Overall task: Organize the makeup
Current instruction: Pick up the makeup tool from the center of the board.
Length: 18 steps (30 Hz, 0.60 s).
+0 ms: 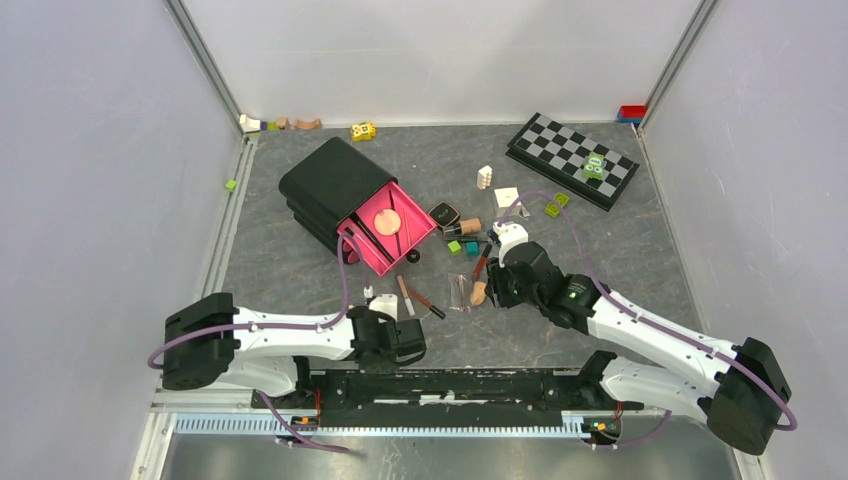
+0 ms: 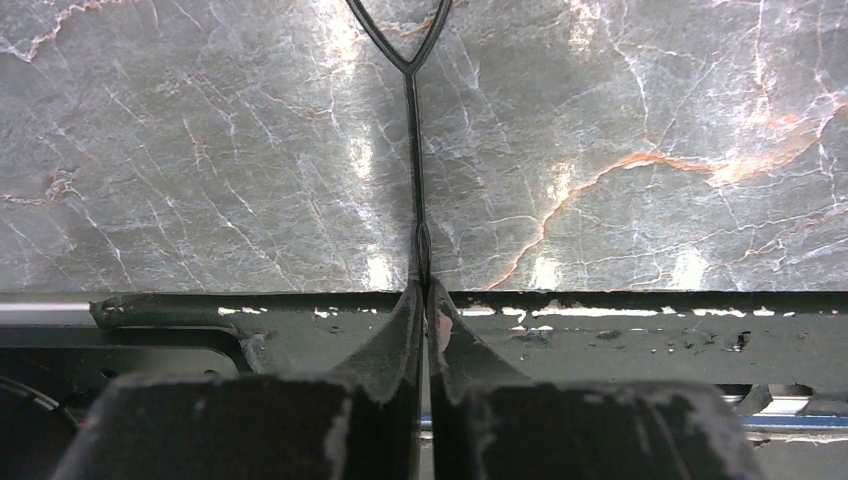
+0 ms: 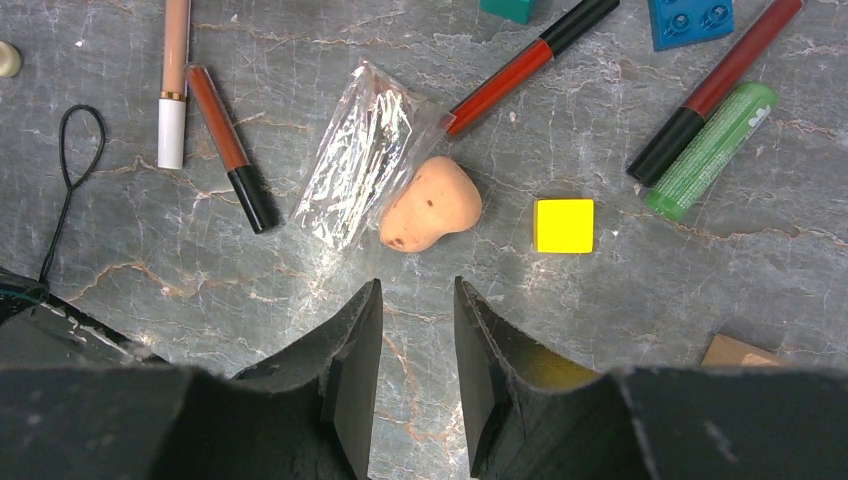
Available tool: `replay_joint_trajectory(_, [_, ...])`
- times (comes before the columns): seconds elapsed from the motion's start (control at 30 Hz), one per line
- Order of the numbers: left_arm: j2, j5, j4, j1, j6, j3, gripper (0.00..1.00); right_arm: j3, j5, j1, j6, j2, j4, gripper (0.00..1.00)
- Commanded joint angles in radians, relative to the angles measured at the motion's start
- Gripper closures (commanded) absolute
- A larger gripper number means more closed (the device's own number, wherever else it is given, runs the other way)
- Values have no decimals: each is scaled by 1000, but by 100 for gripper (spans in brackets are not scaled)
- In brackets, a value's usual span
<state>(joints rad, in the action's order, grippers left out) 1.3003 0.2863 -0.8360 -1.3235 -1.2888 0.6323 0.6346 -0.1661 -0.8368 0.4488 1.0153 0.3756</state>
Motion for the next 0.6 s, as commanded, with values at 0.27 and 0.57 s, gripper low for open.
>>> replay_joint_trajectory(0.27, [-24, 92, -155, 2, 28, 106, 98, -1, 0, 0, 13, -4, -27, 61])
replay_joint_trajectory(0.57, [-51, 85, -164, -4, 200, 238, 98, -3, 0, 0, 14, -2, -31, 61])
